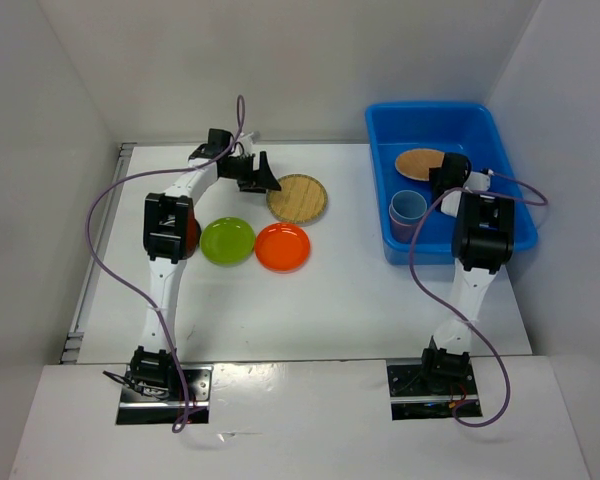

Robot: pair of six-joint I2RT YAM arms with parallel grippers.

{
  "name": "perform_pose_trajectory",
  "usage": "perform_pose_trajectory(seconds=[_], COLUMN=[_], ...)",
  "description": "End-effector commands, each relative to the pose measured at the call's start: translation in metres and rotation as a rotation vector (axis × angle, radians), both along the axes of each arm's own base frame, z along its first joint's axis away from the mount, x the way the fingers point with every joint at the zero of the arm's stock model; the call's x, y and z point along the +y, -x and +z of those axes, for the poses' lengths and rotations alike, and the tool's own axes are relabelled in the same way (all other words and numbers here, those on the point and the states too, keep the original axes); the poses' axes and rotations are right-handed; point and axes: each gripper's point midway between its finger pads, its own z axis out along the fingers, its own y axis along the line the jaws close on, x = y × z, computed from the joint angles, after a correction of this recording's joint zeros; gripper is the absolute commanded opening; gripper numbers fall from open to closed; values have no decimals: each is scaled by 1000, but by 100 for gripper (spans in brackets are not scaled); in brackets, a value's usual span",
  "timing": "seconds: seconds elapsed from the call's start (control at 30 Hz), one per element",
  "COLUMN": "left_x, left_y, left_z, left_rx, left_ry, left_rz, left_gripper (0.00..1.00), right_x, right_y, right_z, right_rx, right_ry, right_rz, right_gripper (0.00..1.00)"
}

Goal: Place the mixed dishes into the plastic bin

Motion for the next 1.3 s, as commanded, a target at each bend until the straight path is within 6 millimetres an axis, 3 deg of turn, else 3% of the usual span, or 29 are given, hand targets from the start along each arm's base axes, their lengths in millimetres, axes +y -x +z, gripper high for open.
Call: perform_pose_trajectory(seconds=[0.0,0.07,0.1,0.2,0.3,0.43,0.47,0.5,0.53,0.6,0.67,0.7,0.77,0.83,0.87,0.97,1.1,1.13,1.17,1.27], left_x=[-2,-7,-9,-13,-13,-14,-12,-10,-7,-9,-10,-12,-14,-16,-17,-20,-26,-27,-29,-28], left_y=[34,41,46,50,49,50,45,44,40,39,33,31,29,22,23,18,15,14,15,21], left_z=[-38,-37,-35,-36,-34,-40,-44,-44,-47,-50,-45,-43,-38,-21,-17,13,79,91,103,150], left_rx=[127,125,118,134,159,199,205,210,209,231,210,216,204,171,171,122,17,5,-14,-71], left_ry=[-24,-17,3,1,7,23,11,3,-19,-1,20,33,58,88,101,132,190,205,218,269], left_rz=[-47,-61,-73,-66,-35,16,55,75,110,137,154,169,172,190,189,186,133,127,112,72], left_gripper=[90,90,90,88,83,68,56,51,45,30,20,16,0,0,0,0,0,0,0,0], right_x=[-17,-10,-9,-4,-4,-7,-6,-6,-3,3,8,13,21,24,24,35,56,62,68,102], right_y=[-9,-11,-11,-11,-6,3,6,10,11,16,18,19,23,25,27,34,51,57,67,88], right_z=[8,4,0,4,14,64,71,75,99,109,133,136,154,166,184,212,250,251,268,293], right_rx=[-34,-23,-9,1,0,-41,-47,-45,-86,-101,-146,-147,-178,-194,-222,-264,-343,-354,-386,-484], right_ry=[8,-4,1,24,69,147,160,178,188,209,235,236,262,293,315,372,415,422,445,482], right_rz=[1,40,55,100,148,175,179,186,196,231,259,289,334,359,359,396,496,524,545,699], right_gripper=[41,56,75,99,99,99,99,99,99,99,99,99,99,99,99,99,99,99,99,99])
